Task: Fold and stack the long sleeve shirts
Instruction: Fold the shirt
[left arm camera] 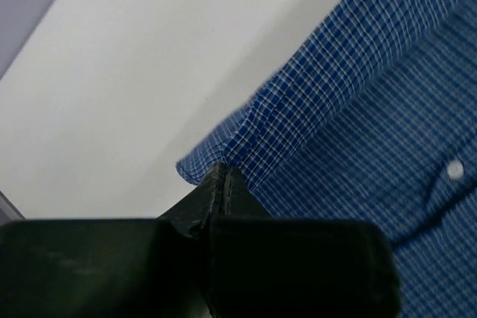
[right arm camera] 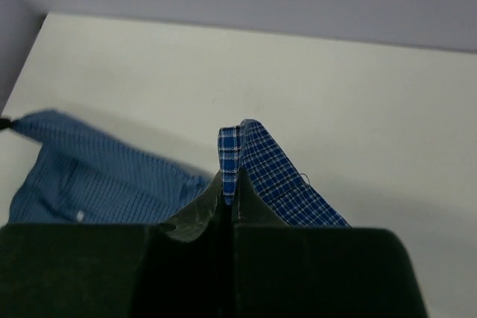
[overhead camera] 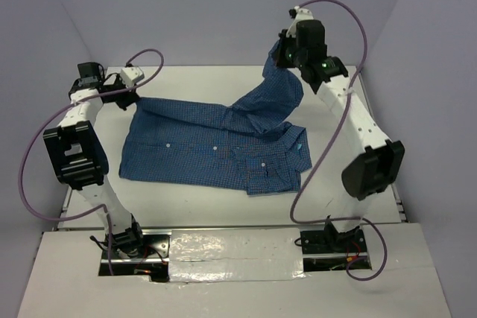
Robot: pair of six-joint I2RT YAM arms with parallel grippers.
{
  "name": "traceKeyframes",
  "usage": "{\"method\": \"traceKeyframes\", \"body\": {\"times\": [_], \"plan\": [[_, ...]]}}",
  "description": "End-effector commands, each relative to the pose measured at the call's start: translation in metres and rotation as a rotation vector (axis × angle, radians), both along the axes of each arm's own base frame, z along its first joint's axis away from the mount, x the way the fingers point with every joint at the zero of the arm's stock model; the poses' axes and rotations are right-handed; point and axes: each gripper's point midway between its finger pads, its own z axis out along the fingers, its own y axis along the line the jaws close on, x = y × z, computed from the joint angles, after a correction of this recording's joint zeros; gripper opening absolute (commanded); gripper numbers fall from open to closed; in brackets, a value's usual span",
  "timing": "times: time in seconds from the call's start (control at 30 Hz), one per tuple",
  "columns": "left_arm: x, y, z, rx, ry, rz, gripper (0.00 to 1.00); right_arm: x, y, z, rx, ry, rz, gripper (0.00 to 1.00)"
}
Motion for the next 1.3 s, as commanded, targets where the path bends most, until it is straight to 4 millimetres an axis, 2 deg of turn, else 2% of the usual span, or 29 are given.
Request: {"method": "traceKeyframes", "body": {"times": [0.0, 0.03, 0.07, 0.1, 0.13, 0.2, 0.23, 0.3, 0.33, 0.47, 0.67, 0.8, 0.9, 0.93, 0.97, 1.03, 1.07, 1.13, 1.2, 1.23, 1.27], "plan": [[-0.047, -0.008, 0.000, 0.152, -0.015, -0.230, 0.00, -0.052, 0.017, 0.041, 0.003, -0.135, 0.072, 0.00], [-0.058, -0.006, -0.010, 0.221, -0.014, -0.290, 0.00, -0.073, 0.015, 0.033, 0.005, -0.121, 0.084, 0.00], [-0.075, -0.009, -0.019, 0.224, 0.035, -0.323, 0.00, -0.084, 0.018, 0.027, 0.016, -0.111, 0.079, 0.00], [-0.083, -0.009, -0.023, 0.242, 0.048, -0.352, 0.00, -0.093, 0.017, 0.025, 0.030, -0.112, 0.079, 0.00], [-0.094, -0.011, -0.030, 0.253, 0.066, -0.377, 0.00, -0.110, 0.013, 0.012, 0.037, -0.092, 0.078, 0.00], [-0.106, -0.011, -0.038, 0.293, 0.073, -0.440, 0.00, -0.129, 0.019, -0.001, 0.044, -0.071, 0.094, 0.00], [-0.112, -0.013, -0.042, 0.312, 0.063, -0.475, 0.00, -0.140, 0.018, -0.015, 0.039, -0.045, 0.096, 0.00], [-0.115, -0.012, -0.047, 0.333, 0.062, -0.491, 0.00, -0.154, 0.028, -0.032, 0.061, 0.000, 0.128, 0.00], [-0.117, -0.011, -0.051, 0.340, 0.065, -0.495, 0.00, -0.162, 0.029, -0.047, 0.060, 0.032, 0.142, 0.00], [-0.111, 0.000, -0.051, 0.380, 0.064, -0.494, 0.00, -0.175, 0.027, -0.070, 0.052, 0.096, 0.142, 0.00], [-0.110, 0.013, -0.048, 0.451, 0.050, -0.532, 0.00, -0.182, 0.005, -0.062, 0.002, 0.063, 0.089, 0.00], [-0.114, 0.017, -0.054, 0.478, 0.061, -0.555, 0.00, -0.190, 0.008, -0.069, -0.001, 0.077, 0.127, 0.00], [-0.128, 0.014, -0.063, 0.505, 0.067, -0.623, 0.00, -0.200, 0.024, -0.085, 0.005, 0.118, 0.232, 0.00], [-0.131, 0.014, -0.066, 0.513, 0.072, -0.628, 0.02, -0.203, 0.029, -0.089, 0.011, 0.128, 0.263, 0.00], [-0.134, 0.014, -0.073, 0.522, 0.078, -0.628, 0.21, -0.206, 0.037, -0.092, 0.022, 0.129, 0.301, 0.00], [-0.135, 0.018, -0.078, 0.550, 0.098, -0.611, 0.51, -0.219, 0.054, -0.106, 0.030, 0.162, 0.388, 0.00], [-0.133, 0.019, -0.078, 0.558, 0.096, -0.604, 0.55, -0.223, 0.059, -0.116, 0.023, 0.187, 0.409, 0.00], [-0.130, 0.018, -0.073, 0.528, 0.102, -0.558, 0.60, -0.230, 0.070, -0.123, 0.021, 0.200, 0.450, 0.00], [-0.118, 0.015, -0.051, 0.468, 0.084, -0.486, 0.61, -0.241, 0.082, -0.140, 0.013, 0.234, 0.490, 0.01], [-0.113, 0.003, -0.037, 0.393, 0.045, -0.476, 0.72, -0.247, 0.088, -0.145, 0.021, 0.248, 0.518, 0.03], [-0.110, -0.004, -0.017, 0.341, 0.035, -0.458, 0.73, -0.256, 0.091, -0.161, 0.018, 0.293, 0.543, 0.12]]}}
